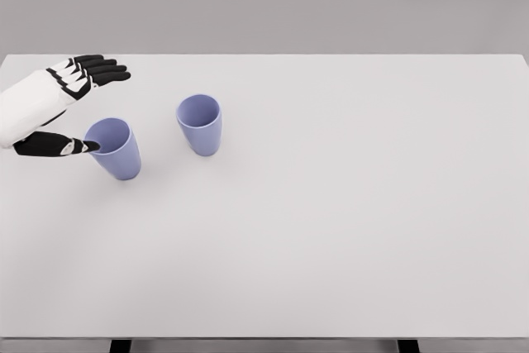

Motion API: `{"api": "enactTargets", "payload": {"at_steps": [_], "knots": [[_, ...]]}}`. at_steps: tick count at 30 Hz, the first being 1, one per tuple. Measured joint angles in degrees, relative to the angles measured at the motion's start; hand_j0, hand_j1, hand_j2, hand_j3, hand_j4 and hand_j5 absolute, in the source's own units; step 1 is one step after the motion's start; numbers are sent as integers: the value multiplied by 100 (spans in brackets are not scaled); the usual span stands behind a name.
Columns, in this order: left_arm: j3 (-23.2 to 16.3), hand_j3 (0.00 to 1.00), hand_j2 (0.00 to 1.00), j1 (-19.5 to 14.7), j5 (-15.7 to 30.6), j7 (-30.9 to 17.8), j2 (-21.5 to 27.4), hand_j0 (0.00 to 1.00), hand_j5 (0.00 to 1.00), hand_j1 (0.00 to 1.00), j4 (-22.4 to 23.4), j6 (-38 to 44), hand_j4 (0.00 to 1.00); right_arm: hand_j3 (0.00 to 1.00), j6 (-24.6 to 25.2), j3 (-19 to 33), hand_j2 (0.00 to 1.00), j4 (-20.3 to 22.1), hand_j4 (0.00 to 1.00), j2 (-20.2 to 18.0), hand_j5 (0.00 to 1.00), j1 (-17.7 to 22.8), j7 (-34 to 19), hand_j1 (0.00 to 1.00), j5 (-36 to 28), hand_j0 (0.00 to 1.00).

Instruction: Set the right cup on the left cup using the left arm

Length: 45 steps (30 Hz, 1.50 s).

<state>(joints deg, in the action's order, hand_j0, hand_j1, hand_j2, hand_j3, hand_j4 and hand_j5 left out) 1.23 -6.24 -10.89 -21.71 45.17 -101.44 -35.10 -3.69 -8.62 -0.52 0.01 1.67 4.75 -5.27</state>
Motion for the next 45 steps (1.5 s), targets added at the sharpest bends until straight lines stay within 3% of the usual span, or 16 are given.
{"api": "enactTargets", "payload": {"at_steps": [16, 18, 21, 24, 27, 34, 40, 45], "knots": [[-6, 100, 100, -97, 33, -32, -10, 100, 100, 100, -122, -1, 100, 100, -1, 0, 100, 0, 100, 0, 100, 0, 0, 100, 0, 100], [-33, 100, 100, -123, 257, -171, 16, 100, 100, 100, -147, 0, 100, 100, 0, 0, 100, 0, 100, 0, 100, 0, 0, 100, 0, 100], [-116, 100, 100, -579, 893, -838, 43, 100, 100, 100, -164, 1, 100, 100, -1, 0, 100, 0, 100, 0, 100, 0, 0, 100, 0, 100], [-369, 100, 100, -1230, 1661, -1150, 43, 100, 100, 100, -171, 51, 100, 100, -1, 0, 100, 0, 100, 0, 100, 0, 0, 100, 0, 100], [-886, 100, 100, -1863, 2201, -1263, 19, 100, 100, 100, -174, 854, 100, 100, -1, 0, 100, 0, 100, 0, 100, 0, 0, 100, 0, 100], [-2146, 100, 100, -2232, 2883, -1325, 11, 100, 100, 100, -164, 2775, 100, 100, 0, 0, 100, 0, 100, 0, 100, 0, 1, 100, 0, 100], [-2515, 100, 100, -2505, 3631, -1330, 66, 100, 100, 100, -113, 3973, 100, 100, 0, 0, 100, 0, 100, 0, 100, 0, 1, 100, 0, 100], [-3023, 100, 100, -2997, 3813, -1274, 72, 100, 100, 100, -64, 4736, 100, 100, -1, 0, 100, 0, 100, 0, 100, 0, 1, 100, 0, 100]]}}
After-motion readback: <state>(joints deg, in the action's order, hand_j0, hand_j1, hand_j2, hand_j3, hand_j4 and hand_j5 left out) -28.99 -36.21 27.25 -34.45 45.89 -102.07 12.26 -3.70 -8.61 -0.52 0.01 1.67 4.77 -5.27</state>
